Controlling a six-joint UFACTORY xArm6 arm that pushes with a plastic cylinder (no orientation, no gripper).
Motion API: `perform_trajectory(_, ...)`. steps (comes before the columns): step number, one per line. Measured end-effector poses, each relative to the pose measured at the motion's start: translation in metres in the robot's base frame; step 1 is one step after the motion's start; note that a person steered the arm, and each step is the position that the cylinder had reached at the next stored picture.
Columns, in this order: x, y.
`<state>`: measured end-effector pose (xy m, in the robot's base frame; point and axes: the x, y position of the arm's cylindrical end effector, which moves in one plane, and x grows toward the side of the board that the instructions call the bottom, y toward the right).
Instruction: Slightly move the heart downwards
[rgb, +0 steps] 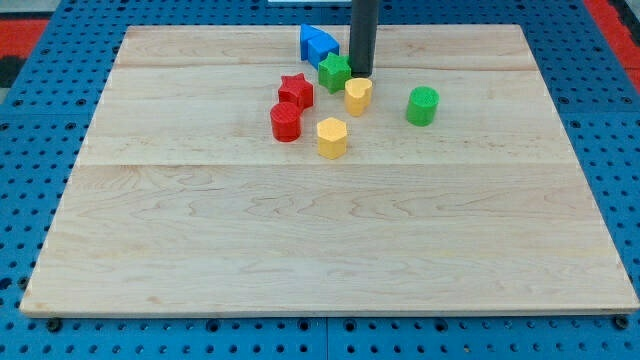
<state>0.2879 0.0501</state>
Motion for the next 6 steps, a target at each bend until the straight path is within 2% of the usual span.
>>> perform_trajectory(2, 0.004, 0.0)
perform_trajectory(5, 0.037, 0.0)
perform_trajectory(6, 0.033, 0.0)
